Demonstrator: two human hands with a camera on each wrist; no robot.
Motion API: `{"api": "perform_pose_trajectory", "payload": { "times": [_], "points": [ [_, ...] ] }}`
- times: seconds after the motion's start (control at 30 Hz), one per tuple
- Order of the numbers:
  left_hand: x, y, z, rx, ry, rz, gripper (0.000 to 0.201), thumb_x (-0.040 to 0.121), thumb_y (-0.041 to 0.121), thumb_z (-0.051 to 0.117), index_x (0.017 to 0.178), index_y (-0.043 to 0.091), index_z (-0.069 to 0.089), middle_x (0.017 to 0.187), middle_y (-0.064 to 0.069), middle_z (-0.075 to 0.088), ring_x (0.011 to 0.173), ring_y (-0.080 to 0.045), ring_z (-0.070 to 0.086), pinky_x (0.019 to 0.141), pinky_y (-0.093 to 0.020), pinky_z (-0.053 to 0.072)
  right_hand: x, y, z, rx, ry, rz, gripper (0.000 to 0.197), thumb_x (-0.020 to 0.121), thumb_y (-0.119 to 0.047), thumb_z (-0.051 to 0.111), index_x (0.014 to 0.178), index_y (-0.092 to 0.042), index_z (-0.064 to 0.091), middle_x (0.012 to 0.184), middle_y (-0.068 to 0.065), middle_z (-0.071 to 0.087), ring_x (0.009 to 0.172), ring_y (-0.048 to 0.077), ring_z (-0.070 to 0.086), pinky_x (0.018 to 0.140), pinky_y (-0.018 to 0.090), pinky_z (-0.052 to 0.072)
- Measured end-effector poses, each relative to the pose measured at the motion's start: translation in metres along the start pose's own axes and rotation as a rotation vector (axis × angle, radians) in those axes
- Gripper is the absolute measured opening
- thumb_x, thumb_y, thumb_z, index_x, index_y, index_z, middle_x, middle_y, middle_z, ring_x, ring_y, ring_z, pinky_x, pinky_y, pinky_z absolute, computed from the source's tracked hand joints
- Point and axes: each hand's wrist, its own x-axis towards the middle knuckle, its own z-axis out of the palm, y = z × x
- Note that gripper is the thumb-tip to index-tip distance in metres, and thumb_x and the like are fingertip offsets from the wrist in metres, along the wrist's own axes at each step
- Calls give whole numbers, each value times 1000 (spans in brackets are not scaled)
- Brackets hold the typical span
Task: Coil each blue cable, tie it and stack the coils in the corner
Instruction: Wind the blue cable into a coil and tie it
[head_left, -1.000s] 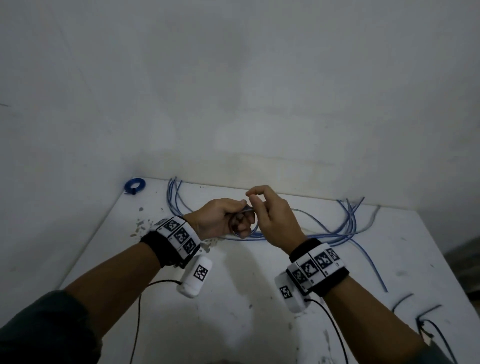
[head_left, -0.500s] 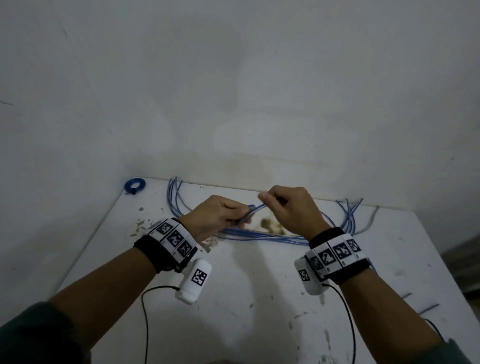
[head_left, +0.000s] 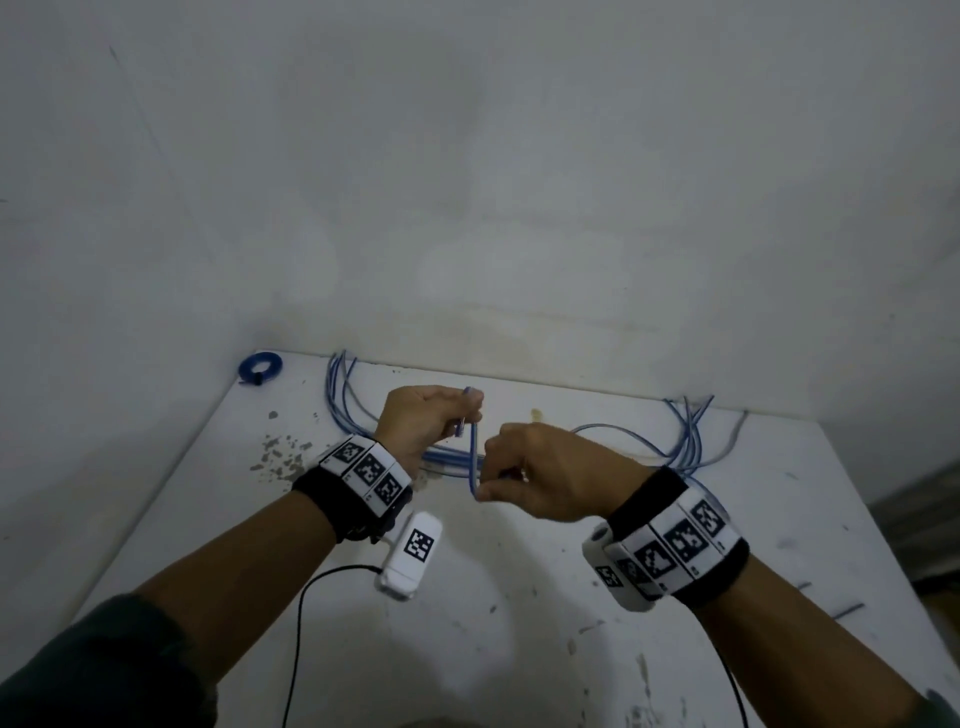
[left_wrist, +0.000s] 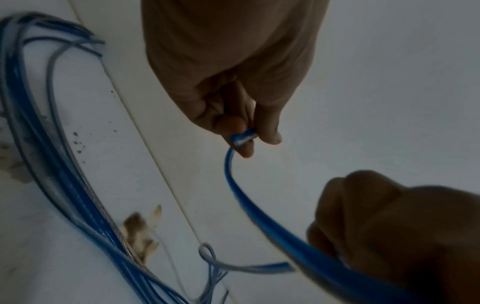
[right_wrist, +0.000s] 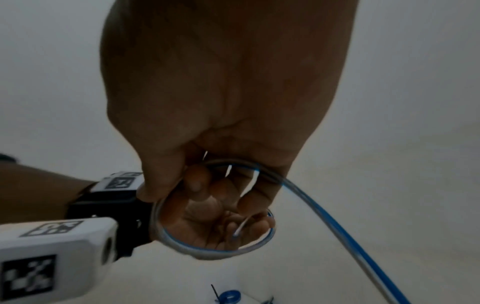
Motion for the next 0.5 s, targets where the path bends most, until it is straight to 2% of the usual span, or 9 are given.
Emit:
{"api": "perform_pose_trajectory", "payload": {
  "times": [0.1,0.2,0.27,0.3,0.37,0.43,0.5],
  "points": [
    [2,5,-3,-72,40,-38,30,80,24,79,89,-4,72,84,-15,75,74,-19,73,59,-20,55,-4,-1,7,-137,-5,38,25,95,-35,63,86,-13,71,75,-8,58,76,13,49,67,30,42],
    [1,13,-2,42,57,-27,38,89,36,70,85,-1,70,77,-10,75,57,-13,66,51,-22,51,-4,11,11,-236,40,214,27,100,-32,52,96,-10,67,89,6,67,82,24,59,68,34,44],
    [-1,18,1,124,-11,-3,38,93,36,65,84,-1,69,78,-9,74,55,-12,59,51,-22,46,0,20,14,-182,3,373,21,100,-30,50,107,-11,59,97,7,68,87,26,63,72,34,48],
    [-3,20,3,124,-78,-2,34,95,31,64,88,-1,69,81,-9,75,57,-12,59,54,-23,47,2,24,17,-90,-29,443,24,99,-31,52,115,-13,54,100,6,68,90,25,63,76,36,51],
    [-8,25,9,68,-223,-14,19,97,17,61,97,-1,68,89,-10,75,67,-14,65,64,-25,53,7,29,23,108,-87,532,43,98,-37,54,132,-14,40,105,4,69,96,22,63,87,39,52],
    [-10,28,13,-12,-238,7,12,96,6,59,102,-3,65,93,-13,74,74,-17,70,70,-26,58,10,30,34,119,-79,491,43,102,-40,46,135,-14,39,103,3,71,96,22,63,89,41,51],
    [-7,30,14,-16,-109,69,10,93,1,63,101,-6,63,93,-18,73,77,-21,73,71,-28,60,9,28,46,-123,7,353,34,106,-37,35,121,-11,51,90,9,69,80,29,63,76,44,53]
  ]
}}
